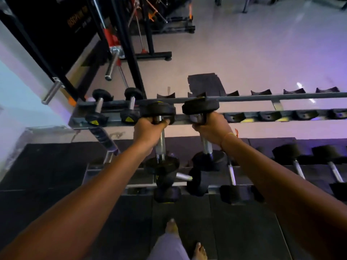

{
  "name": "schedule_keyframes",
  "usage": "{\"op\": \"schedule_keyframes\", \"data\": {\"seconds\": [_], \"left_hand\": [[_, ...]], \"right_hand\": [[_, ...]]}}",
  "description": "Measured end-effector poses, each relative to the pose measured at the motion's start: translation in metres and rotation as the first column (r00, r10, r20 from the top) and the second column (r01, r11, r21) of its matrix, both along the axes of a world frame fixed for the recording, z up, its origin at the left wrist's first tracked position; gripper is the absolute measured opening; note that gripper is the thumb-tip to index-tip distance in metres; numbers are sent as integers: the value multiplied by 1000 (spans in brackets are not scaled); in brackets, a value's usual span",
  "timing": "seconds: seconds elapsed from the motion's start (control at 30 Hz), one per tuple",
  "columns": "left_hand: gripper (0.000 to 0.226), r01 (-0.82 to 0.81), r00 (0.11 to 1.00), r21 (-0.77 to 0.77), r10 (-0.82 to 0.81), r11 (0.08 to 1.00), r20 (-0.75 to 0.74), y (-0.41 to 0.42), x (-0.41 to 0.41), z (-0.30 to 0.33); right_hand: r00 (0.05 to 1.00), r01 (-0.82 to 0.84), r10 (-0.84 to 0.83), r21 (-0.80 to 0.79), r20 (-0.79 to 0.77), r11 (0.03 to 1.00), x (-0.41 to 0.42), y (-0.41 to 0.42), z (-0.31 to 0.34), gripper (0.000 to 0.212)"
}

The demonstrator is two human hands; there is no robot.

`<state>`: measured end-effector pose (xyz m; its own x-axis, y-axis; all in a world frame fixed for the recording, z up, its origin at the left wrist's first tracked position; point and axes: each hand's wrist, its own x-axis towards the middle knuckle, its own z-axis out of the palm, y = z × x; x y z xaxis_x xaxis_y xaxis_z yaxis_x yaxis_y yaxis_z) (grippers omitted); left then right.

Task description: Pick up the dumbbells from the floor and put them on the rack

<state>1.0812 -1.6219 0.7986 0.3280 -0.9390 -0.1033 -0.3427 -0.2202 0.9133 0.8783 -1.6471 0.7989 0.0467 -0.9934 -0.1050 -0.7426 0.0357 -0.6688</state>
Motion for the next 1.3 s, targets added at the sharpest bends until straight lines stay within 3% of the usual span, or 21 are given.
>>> {"op": "schedule_keyframes", "data": {"seconds": [0.37, 0.53, 0.67, 0.8, 1.03, 1.2, 1.3], "left_hand": [[25, 13, 999, 249, -4, 968, -36, -298, 18, -89], [31, 10, 995, 419, 33, 908, -95, -381, 22, -141], [33, 3, 995, 481, 46, 877, -90, -416, 22, -175], [54, -20, 1000, 531, 26, 847, -5, -436, 30, -223], [37, 59, 972, 556, -174, 829, 158, -429, 25, -212], [35, 210, 897, 667, -413, 715, 159, -433, 34, -194], [47, 197, 732, 704, -580, 683, 358, -434, 40, -169]], "right_hand": [[980, 142, -116, 158, -163, 977, 12, -289, -71, 29], [971, 210, -171, 249, -169, 945, 6, -363, -114, 28], [958, 250, -187, 306, -219, 919, -5, -393, -158, 25], [957, 245, -159, 383, -242, 891, -9, -400, -194, 26], [957, 249, -147, 441, -252, 862, -10, -408, -205, 31], [955, 242, -131, 442, -266, 864, -8, -403, -197, 40], [957, 237, -136, 419, -256, 876, -15, -392, -182, 40]]}}
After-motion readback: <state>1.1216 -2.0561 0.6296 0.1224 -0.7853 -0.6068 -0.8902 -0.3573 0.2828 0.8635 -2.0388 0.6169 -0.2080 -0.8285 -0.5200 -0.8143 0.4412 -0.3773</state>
